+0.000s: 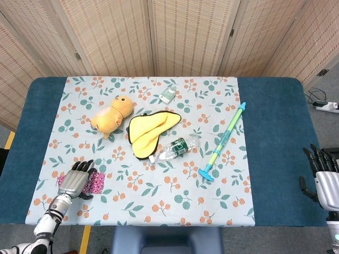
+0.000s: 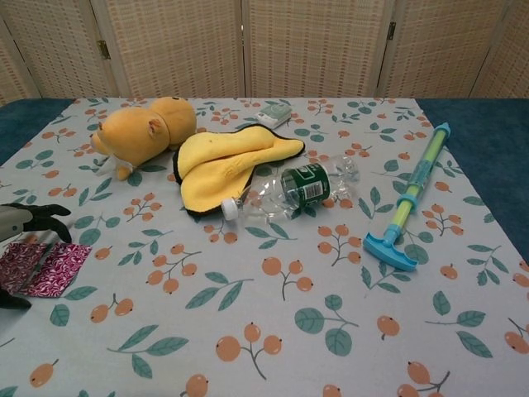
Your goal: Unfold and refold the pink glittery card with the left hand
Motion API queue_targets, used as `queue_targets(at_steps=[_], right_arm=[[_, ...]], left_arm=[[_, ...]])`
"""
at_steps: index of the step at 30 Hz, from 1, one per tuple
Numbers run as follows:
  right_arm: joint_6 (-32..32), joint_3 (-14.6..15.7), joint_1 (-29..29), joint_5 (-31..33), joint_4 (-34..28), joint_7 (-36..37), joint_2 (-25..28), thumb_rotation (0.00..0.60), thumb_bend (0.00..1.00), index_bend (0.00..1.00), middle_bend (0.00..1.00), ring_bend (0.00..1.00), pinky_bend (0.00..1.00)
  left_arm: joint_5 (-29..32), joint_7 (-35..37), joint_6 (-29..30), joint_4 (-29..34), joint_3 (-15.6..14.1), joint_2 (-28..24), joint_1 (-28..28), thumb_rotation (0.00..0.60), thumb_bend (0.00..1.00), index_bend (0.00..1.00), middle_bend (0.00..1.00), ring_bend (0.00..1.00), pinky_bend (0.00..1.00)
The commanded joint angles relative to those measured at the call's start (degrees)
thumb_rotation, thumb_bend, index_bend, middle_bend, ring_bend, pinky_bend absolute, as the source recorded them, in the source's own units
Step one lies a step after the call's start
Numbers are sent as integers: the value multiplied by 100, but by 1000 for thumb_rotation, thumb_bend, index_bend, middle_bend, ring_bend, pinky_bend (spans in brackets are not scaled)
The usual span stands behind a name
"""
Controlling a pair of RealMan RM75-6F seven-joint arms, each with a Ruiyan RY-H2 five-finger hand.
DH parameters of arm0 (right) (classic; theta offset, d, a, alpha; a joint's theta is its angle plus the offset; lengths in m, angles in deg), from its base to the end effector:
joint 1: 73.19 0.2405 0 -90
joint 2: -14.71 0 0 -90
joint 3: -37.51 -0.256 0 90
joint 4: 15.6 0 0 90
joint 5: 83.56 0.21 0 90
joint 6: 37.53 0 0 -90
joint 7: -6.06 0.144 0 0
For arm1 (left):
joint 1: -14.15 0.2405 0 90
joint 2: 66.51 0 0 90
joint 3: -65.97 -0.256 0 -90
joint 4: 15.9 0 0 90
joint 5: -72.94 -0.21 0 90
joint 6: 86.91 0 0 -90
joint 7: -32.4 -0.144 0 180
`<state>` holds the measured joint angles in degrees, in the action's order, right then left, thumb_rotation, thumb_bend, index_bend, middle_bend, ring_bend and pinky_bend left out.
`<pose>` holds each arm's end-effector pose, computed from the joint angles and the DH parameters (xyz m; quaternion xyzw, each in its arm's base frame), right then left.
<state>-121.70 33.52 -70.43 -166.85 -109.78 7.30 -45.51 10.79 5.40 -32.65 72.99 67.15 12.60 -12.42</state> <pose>-0.3212 -0.1733 0.1814 0.5736 -0.4022 0.3699 0.6103 -0.2780 0.2613 0.0147 -0.7487 -0.4223 -0.1924 0.4733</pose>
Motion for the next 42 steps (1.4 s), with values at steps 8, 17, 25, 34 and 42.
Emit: queue_targets(at_steps=[8, 17, 25, 34, 42], right_arm=[[51, -6, 15, 34, 36, 20, -25, 600, 520, 0, 0, 0, 0], [49, -11, 4, 59, 45, 32, -20, 600, 520, 0, 0, 0, 0], [54, -10, -9, 80, 68, 48, -25, 600, 520, 0, 0, 0, 0], [50, -12, -24, 99, 76, 53, -32, 600, 520, 0, 0, 0, 0], [52, -17, -20, 99, 40, 16, -21, 600, 519, 0, 0, 0, 0]], left_arm=[[197, -52, -58, 36, -11, -48, -119, 559, 199, 265, 0, 0, 0], [265, -91, -70, 88, -31, -63, -212, 562, 205, 262, 0, 0, 0], [491, -268, -155, 367, -111, -186, -328, 563, 205, 224, 0, 0, 0], [708, -348, -185, 370, -131, -167, -457, 566, 206, 225, 0, 0, 0], [676, -327, -87, 286, -182, -91, -478, 571, 205, 295, 0, 0, 0]])
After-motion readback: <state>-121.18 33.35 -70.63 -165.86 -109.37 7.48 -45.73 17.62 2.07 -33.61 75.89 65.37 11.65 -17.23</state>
